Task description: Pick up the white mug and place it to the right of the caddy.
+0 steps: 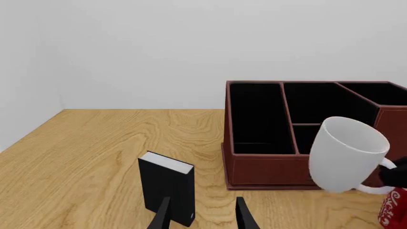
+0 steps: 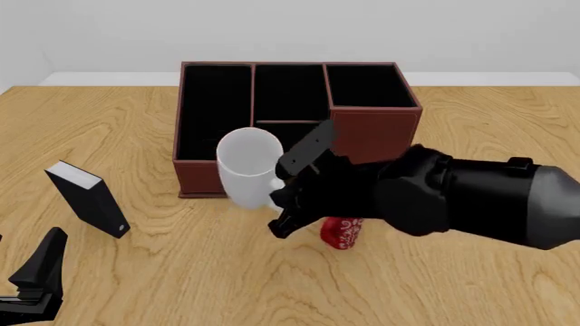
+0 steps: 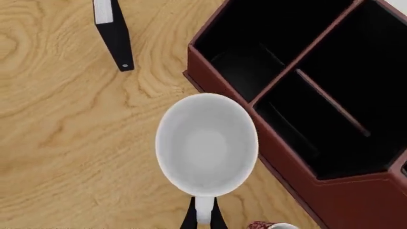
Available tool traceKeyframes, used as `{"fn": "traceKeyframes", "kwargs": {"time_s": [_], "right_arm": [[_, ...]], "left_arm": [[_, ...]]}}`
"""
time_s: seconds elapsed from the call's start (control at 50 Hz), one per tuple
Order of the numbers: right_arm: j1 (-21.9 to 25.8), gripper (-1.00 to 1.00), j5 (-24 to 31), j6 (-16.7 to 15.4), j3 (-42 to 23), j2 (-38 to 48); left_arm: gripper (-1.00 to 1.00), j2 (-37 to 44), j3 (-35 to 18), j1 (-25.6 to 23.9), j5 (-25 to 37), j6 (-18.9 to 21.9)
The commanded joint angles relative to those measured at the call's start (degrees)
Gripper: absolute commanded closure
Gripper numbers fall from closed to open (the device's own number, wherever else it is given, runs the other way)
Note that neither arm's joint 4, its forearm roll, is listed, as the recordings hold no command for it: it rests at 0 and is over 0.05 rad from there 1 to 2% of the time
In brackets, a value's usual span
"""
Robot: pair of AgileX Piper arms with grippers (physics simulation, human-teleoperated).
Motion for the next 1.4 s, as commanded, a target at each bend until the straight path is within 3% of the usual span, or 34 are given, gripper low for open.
{"fn": "traceKeyframes", "kwargs": {"time_s": [0.02,0.48,0.68,1.12,1.4], "right_arm": [[-1.6,1.0,2.1,-0.7,0.2,-6.2],[-7.2,1.0,6.6,-0.4,1.2,-17.7],[-11.8,1.0,9.2,0.0,3.3,-24.7],[-26.7,1.0,19.5,-0.4,5.5,-41.3],[-34.6,1.0,22.3,0.5,5.7,-45.6]], "left_arm": [[-1.0,0.0,0.0,0.0,0.0,0.0],[-1.0,0.0,0.0,0.0,0.0,0.0],[-1.0,0.0,0.0,0.0,0.0,0.0],[-1.0,0.0,0.0,0.0,0.0,0.0],[-1.0,0.0,0.0,0.0,0.0,0.0]]}}
